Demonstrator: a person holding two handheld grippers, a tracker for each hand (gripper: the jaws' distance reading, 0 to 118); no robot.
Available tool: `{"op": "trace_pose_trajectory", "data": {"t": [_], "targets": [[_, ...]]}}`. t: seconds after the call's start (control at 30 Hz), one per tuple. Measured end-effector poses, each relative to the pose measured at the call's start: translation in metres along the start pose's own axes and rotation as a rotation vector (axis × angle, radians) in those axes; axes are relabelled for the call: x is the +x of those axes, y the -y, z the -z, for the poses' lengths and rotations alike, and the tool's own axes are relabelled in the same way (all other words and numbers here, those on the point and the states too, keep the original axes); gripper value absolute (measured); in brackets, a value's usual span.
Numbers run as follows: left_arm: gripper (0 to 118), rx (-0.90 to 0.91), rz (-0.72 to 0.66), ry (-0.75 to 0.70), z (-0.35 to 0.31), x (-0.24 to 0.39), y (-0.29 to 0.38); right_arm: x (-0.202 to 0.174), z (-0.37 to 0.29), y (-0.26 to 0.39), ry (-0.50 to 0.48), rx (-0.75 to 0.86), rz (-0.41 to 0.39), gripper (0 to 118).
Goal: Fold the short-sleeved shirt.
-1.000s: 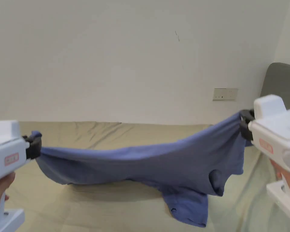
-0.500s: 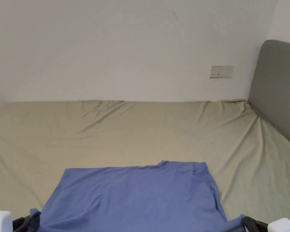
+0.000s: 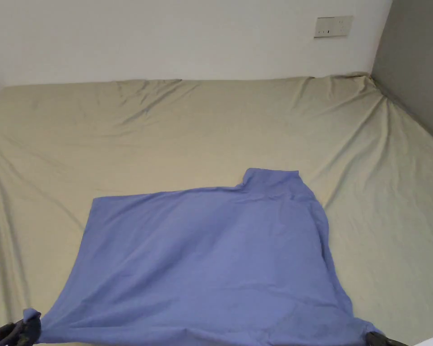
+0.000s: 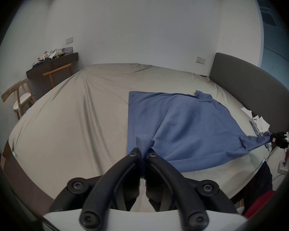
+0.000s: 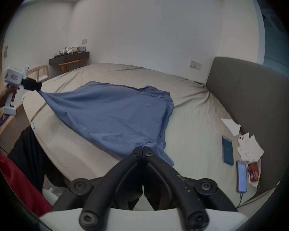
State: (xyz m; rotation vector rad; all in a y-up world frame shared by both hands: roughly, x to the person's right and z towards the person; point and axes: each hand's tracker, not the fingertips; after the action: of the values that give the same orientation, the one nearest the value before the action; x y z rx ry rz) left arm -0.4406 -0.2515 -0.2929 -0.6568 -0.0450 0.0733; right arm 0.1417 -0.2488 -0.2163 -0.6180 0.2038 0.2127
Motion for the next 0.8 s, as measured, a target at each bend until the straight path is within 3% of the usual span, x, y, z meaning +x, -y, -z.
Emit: {"op": "trace_pose_trajectory", "data": {"t": [0.2,0.3,0.37,0.47,0.5,0.53,0.57,0.6,0.63,0.8], "targets": [[4,-0.081,0.044,-0.017,0.002,0.001,0.027,-0.008,0.005,0.013,-0.015,-0.128,-0.048,0],[5,-0.152,0.08,-0.03,0.017,0.004,0.045,-0.006,0.024,0.025,-0.025,-0.213,0.011,0],[33,-0.179,0.078,-0.034,0.025,0.006,0.055,-0.003,0.032,0.028,-0.059,-0.272,0.061,1],[56,-0.244,0.056,-0.018,0.031,0.003,0.063,0.001,0.039,0.034,-0.046,-0.304,0.055,5],[76,-0.246,0.03,-0.002,0.03,0.0,0.064,0.002,0.039,0.033,-0.04,-0.325,0.037,17],[98,-0.248,0.005,0.029,0.029,-0.002,0.061,0.004,0.038,0.03,-0.01,-0.349,0.029,54],[112,-0.233,-0.019,0.046,0.025,-0.003,0.055,0.007,0.036,0.026,-0.003,-0.345,0.036,84],[117,-0.193,-0.049,0.056,0.018,-0.003,0.043,0.013,0.031,0.019,-0.007,-0.306,0.033,109],[118,-0.153,-0.069,0.075,0.012,-0.001,0.03,0.016,0.024,0.006,-0.014,-0.197,0.051,118],[118,0.169,-0.001,0.077,-0.025,0.035,-0.042,0.021,-0.005,-0.073,0.098,0.184,0.161,118]]}}
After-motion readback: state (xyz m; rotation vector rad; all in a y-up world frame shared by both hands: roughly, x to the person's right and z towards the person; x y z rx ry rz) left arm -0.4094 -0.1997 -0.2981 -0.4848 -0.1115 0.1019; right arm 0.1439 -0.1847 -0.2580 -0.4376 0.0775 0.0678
